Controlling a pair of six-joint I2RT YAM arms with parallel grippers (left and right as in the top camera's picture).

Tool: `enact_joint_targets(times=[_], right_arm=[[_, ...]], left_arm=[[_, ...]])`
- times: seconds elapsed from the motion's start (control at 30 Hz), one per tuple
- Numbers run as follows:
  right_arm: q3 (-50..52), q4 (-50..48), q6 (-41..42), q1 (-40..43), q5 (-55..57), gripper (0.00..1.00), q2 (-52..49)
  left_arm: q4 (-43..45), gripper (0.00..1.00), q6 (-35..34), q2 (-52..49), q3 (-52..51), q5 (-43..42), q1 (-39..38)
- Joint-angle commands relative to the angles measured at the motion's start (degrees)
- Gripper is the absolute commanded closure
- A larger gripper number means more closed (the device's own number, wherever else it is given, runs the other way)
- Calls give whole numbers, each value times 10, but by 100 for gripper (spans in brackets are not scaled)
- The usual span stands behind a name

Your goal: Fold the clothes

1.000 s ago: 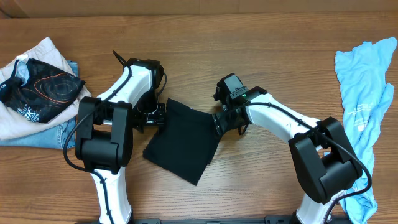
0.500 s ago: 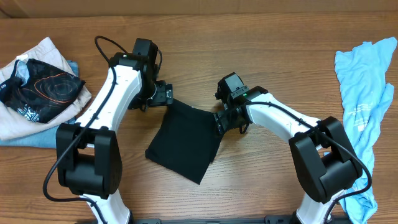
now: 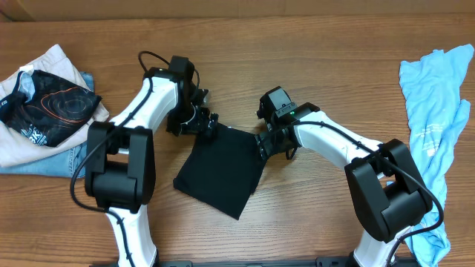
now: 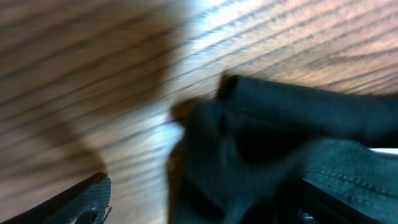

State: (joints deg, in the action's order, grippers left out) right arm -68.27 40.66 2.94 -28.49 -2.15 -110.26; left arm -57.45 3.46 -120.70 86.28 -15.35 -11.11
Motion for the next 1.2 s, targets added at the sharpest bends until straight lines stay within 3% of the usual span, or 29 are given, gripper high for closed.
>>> enact_joint_targets(times=[0.0,0.1,0.33,0.4,0.47,0.5,0.73,0.9,1.17], right_arm=[[23,9,0,14,43,28,-44],[23,9,0,14,42,28,-44],[23,10,0,14,42,28,-44],[23,12,1,14,42,28,-44],[23,14,1,14,42,28,-44],[23,15,1,14,42,28,-44],[23,21,0,14,42,28,-44],[23,20,0,14,43,28,-44],[-2,60,62,20,118,27,-14]], left_arm=[[-23,6,123,-30,0,-86,3],[-61,4,191,-44,0,-143,3],[-111,7,253,-73,0,-174,2],[-108,13,253,-77,0,-175,2],[-100,33,252,-78,0,-170,4],[-96,38,247,-78,0,-163,4],[-32,58,157,-78,3,-106,16],[-47,95,143,-78,27,-106,29],[-90,96,69,-39,86,-29,45]])
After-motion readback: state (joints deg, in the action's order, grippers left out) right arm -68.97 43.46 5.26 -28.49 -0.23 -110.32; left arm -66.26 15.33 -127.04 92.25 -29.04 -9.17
